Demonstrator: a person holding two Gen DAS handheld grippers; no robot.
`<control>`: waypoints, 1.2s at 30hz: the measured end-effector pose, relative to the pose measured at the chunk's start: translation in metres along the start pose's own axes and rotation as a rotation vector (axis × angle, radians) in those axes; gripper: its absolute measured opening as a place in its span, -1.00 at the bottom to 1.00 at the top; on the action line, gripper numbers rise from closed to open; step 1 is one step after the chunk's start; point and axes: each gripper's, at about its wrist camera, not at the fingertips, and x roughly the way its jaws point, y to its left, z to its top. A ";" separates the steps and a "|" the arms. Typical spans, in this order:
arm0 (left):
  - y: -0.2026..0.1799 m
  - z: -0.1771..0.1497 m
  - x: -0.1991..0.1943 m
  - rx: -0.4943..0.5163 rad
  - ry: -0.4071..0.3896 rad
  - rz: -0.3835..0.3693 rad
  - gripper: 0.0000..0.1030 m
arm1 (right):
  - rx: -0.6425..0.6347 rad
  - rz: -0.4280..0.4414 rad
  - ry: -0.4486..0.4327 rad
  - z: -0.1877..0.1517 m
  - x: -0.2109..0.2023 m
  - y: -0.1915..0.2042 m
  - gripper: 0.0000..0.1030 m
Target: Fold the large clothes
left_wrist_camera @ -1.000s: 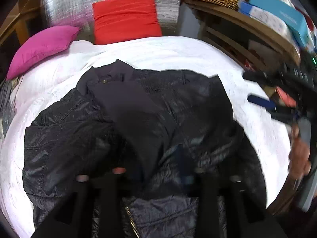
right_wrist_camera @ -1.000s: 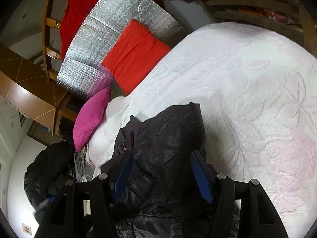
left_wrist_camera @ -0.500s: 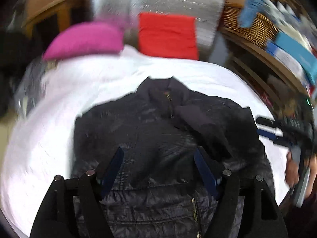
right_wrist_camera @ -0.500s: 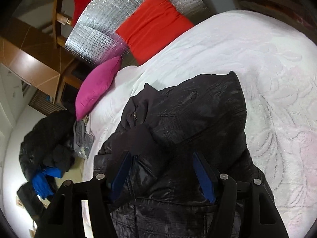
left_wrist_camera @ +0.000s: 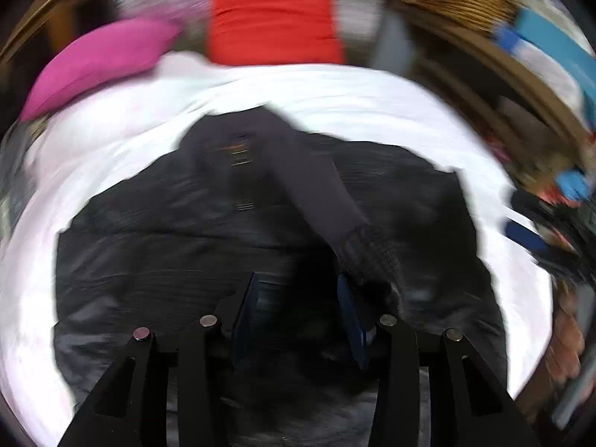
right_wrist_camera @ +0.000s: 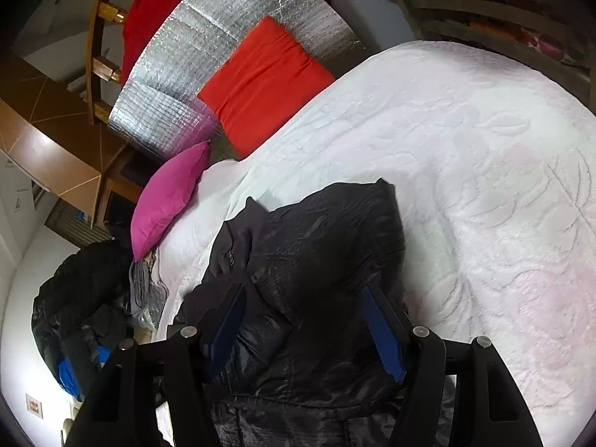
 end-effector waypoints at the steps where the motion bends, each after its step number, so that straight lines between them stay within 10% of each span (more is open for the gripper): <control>1: -0.011 -0.005 -0.003 0.039 -0.007 -0.021 -0.14 | 0.008 0.002 -0.001 0.001 -0.001 -0.002 0.32; 5: -0.033 -0.034 -0.013 0.155 -0.009 -0.068 -0.11 | 0.025 0.013 0.008 0.003 -0.002 -0.008 0.32; 11: 0.019 -0.052 -0.041 0.041 -0.026 -0.028 -0.11 | -0.010 0.011 0.110 -0.006 0.011 -0.002 0.32; 24: 0.191 -0.075 -0.075 -0.211 -0.033 0.365 0.05 | -0.197 -0.156 0.271 -0.034 0.036 -0.005 0.32; 28: 0.197 -0.088 -0.054 -0.240 0.022 0.373 0.05 | -0.345 -0.215 0.255 -0.051 0.036 0.020 -0.23; 36: 0.180 -0.096 -0.034 -0.178 0.049 0.380 0.05 | -0.592 -0.441 0.206 -0.077 0.036 0.046 -0.25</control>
